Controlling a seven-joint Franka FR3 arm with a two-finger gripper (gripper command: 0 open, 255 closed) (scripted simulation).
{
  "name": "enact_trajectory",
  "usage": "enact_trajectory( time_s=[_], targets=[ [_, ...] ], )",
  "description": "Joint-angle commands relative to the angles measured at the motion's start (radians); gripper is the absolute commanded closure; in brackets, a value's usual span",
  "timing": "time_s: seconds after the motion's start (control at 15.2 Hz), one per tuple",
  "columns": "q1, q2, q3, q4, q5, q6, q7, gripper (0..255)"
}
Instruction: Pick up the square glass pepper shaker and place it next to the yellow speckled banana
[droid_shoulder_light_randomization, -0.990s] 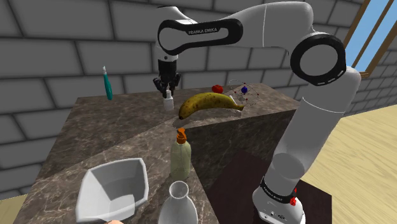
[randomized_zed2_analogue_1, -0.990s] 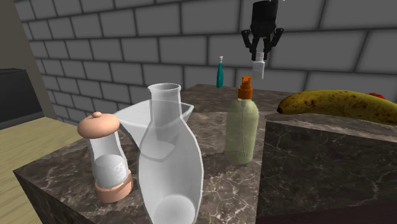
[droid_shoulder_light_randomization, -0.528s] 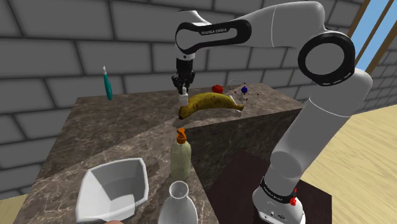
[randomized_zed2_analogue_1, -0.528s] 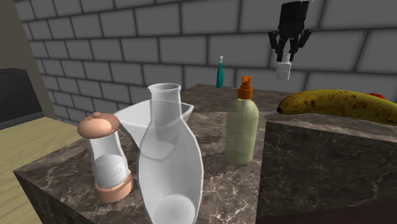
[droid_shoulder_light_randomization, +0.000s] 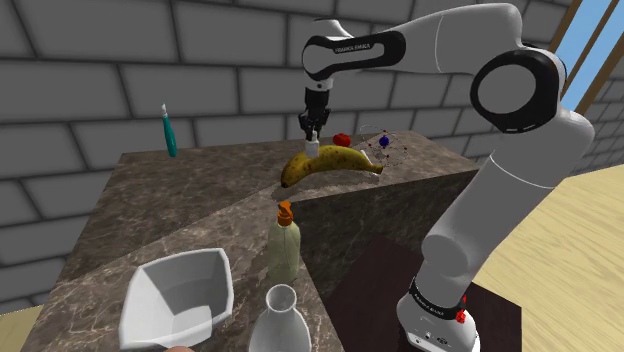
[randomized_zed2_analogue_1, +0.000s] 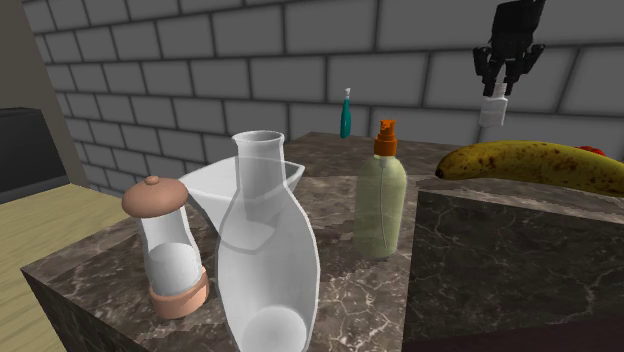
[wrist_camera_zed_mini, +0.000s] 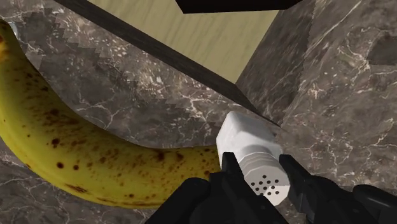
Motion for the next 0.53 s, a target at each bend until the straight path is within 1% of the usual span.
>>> enact_trajectory(
  time_s=[0.0, 0.46],
  targets=[
    [-0.019, 0.0, -0.027, -0.003, -0.001, 0.005, -0.047, 255],
    [-0.092, 0.033, -0.124, 0.032, -0.003, 0.009, -0.215, 255]
  ],
)
